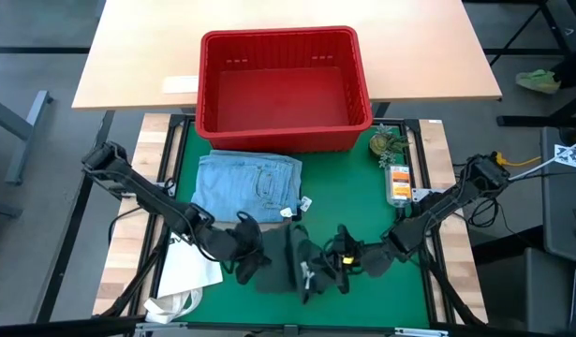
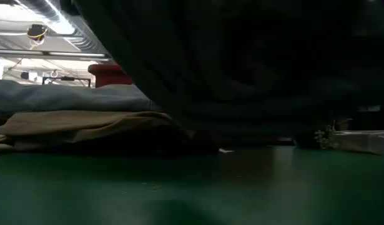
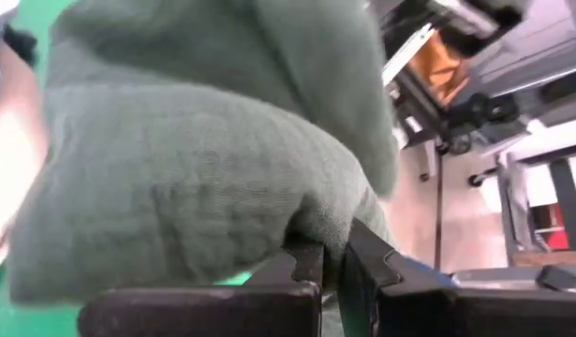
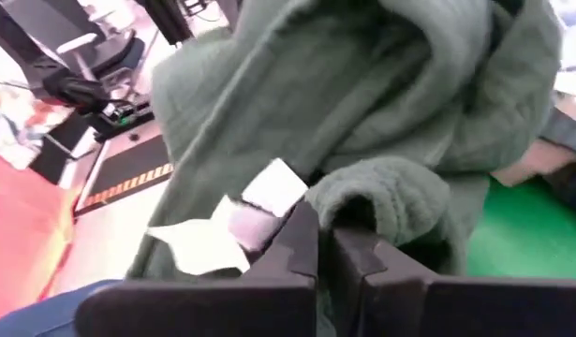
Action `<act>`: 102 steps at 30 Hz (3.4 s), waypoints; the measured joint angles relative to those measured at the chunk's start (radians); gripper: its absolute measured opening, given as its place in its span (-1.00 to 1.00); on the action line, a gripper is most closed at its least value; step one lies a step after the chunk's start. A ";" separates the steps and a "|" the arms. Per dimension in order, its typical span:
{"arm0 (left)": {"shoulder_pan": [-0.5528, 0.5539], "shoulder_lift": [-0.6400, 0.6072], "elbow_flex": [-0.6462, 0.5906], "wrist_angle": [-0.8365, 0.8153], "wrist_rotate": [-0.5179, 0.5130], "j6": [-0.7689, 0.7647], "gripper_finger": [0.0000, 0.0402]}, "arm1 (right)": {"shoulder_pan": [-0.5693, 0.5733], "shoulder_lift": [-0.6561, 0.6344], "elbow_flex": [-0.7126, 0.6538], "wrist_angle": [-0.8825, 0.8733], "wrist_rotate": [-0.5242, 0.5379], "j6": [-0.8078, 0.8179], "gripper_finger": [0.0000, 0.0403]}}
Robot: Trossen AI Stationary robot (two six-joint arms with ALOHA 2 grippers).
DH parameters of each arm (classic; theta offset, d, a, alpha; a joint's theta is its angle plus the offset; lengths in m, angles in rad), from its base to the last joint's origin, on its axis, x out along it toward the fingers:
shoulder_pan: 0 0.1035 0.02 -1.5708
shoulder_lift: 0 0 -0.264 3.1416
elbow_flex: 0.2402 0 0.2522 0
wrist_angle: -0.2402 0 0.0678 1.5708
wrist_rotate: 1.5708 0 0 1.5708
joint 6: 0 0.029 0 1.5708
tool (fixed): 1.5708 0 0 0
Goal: Fold Laundry from Bin
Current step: Stack the folded green polo shirt on top of the folded light blue pants
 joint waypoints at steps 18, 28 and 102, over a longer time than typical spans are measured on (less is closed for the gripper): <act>0.058 -0.139 0.000 -0.008 0.001 0.069 -0.98 | -0.252 0.000 0.014 0.260 -0.288 -0.195 -0.99; 0.127 -0.319 0.000 -0.171 -0.018 0.097 -0.98 | -0.396 0.001 0.129 0.247 -0.400 -0.371 -0.99; 0.378 -0.437 0.000 -1.369 -0.037 -0.002 -0.21 | -0.689 0.361 0.588 -0.327 -0.337 -0.996 -0.05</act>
